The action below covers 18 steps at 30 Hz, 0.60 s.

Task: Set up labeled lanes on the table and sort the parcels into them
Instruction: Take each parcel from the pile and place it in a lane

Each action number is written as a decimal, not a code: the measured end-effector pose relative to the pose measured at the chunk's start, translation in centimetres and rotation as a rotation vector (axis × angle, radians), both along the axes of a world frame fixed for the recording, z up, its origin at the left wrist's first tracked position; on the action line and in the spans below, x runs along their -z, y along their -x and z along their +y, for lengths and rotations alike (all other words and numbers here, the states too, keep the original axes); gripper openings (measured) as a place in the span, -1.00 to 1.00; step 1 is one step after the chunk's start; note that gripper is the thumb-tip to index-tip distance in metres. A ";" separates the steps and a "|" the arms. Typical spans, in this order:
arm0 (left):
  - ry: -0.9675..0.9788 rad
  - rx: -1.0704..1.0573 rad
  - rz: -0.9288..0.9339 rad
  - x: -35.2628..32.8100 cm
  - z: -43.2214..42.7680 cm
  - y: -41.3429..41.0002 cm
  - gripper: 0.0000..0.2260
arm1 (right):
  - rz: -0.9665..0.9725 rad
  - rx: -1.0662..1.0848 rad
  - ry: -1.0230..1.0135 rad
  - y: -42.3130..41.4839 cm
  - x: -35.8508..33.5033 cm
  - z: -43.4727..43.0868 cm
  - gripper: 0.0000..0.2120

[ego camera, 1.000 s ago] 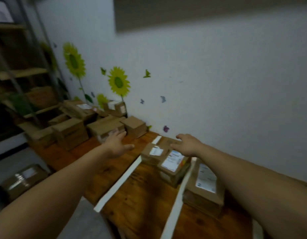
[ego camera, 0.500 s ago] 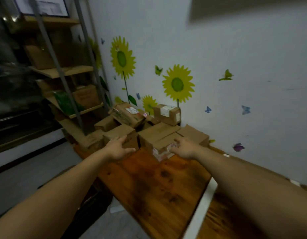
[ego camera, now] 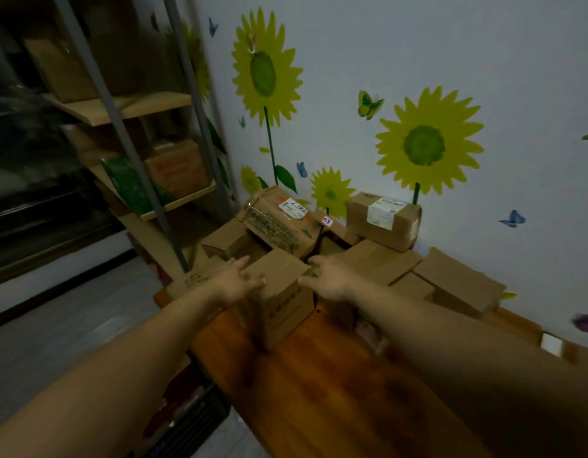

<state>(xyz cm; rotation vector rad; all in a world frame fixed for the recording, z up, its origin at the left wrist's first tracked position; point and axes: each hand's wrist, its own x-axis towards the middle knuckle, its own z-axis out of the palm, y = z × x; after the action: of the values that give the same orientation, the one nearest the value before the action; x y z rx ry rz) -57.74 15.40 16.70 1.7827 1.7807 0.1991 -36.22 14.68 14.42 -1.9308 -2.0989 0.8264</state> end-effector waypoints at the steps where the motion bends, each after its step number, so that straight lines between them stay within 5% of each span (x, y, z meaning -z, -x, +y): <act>1: 0.020 -0.011 -0.006 0.7 1.5 0.3 -0.31 | 0.024 -0.004 0.015 0.8 0.9 1.4 -0.29; 6: 0.119 0.019 0.007 4.4 7.7 0.9 -0.30 | 0.064 0.129 0.082 4.3 5.7 5.5 -0.23; 11: 0.280 0.095 -0.050 7.8 11.1 0.3 -0.23 | -0.012 0.327 -0.080 5.7 9.3 6.6 -0.35; 15: 0.438 0.092 -0.084 8.4 12.6 1.1 -0.19 | -0.046 0.455 0.044 7.3 9.8 7.9 -0.39; 18: 0.452 0.168 -0.148 8.4 12.5 2.3 -0.35 | 0.236 0.647 0.189 7.6 8.7 7.8 -0.25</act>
<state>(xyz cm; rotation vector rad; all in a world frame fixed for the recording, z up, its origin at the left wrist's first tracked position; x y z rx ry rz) -60.01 27.88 8.27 1.5333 1.4257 -0.1291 -43.85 22.48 5.74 -2.2652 -1.1784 1.0470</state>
